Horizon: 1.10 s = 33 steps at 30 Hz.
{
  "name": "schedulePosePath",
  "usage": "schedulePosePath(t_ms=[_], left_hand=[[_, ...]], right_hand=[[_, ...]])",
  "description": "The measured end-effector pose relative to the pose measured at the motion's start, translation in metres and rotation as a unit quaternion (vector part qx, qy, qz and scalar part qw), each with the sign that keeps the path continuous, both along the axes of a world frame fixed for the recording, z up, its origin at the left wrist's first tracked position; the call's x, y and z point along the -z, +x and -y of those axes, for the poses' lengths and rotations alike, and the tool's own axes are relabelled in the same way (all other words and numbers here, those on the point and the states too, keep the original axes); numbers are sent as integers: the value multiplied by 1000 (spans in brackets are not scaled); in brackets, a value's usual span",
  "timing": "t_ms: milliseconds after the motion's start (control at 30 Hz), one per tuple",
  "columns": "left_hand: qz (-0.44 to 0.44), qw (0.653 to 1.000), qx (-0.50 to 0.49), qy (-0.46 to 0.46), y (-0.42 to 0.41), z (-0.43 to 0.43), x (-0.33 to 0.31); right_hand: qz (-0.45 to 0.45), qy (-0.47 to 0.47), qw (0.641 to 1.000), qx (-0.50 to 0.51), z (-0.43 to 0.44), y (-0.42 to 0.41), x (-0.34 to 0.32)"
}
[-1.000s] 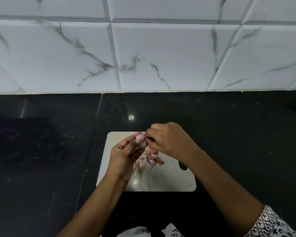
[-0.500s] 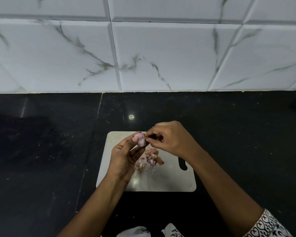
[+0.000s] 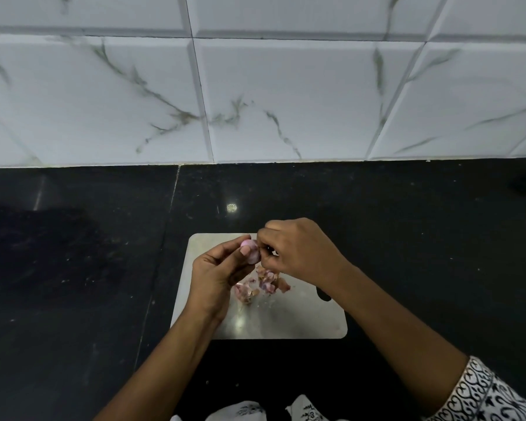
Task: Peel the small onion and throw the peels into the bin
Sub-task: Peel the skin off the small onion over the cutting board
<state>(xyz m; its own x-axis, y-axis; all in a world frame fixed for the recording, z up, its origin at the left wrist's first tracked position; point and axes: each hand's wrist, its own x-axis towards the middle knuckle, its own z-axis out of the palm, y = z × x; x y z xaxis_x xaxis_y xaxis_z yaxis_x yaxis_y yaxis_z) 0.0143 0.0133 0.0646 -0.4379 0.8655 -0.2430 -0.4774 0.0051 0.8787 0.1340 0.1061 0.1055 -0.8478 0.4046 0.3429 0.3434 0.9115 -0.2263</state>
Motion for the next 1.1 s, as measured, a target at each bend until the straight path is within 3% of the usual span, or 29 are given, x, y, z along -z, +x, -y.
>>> schedulePosePath(t_ms=[267,433,533,667,767,867,900,967,1100], left_hand=[[-97,994,19,52,-5,6,6],[-95,991,25,86,-10,6,7],[-73,992,14,105,-9,5,8],[-33,990,21,136,-7,4,11],[-1,988,18,151,-3,2,11],[32,986,16,160,0,1,11],[40,986,14,160,0,1,11],[48,986,6,157,-1,1,12],[31,987,-1,158,-4,2,11]], right_hand=[[-13,-120,990,71,7,-2,1],[-63,-316,937,137,9,-4,-4],[-105,-458,868,164,10,-6,-3],[-170,-639,731,172,14,-5,-2],[-213,-705,656,164,17,-5,0],[-248,-737,609,157,19,-7,2],[-249,-734,612,157,20,-6,1],[-234,-692,662,167,20,-4,-2],[-179,-480,842,167,23,-1,-6]])
